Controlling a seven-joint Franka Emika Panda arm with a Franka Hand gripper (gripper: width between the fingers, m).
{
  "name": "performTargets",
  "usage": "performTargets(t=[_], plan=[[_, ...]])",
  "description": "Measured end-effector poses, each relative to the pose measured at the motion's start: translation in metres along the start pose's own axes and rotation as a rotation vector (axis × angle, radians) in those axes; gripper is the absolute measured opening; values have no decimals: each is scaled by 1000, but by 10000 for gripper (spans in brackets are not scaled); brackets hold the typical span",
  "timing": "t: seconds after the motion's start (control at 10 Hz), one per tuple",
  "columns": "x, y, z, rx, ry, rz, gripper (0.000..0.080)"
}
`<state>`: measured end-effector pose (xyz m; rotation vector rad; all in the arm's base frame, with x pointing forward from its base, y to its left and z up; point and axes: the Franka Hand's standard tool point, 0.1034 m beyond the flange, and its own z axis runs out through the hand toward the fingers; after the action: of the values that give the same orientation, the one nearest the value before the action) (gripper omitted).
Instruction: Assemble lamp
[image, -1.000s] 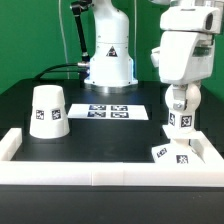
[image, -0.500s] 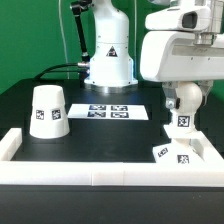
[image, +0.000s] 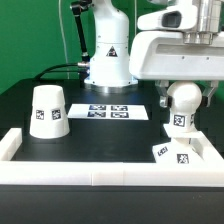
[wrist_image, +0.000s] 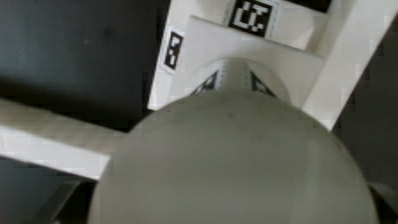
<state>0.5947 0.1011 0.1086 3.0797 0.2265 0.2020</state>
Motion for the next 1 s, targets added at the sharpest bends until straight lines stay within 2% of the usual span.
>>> performTargets(t=[0.6, 1.0], plan=[[-1, 5, 1, 15, -12, 359, 579], [-4, 7, 2, 45, -55, 739, 579]])
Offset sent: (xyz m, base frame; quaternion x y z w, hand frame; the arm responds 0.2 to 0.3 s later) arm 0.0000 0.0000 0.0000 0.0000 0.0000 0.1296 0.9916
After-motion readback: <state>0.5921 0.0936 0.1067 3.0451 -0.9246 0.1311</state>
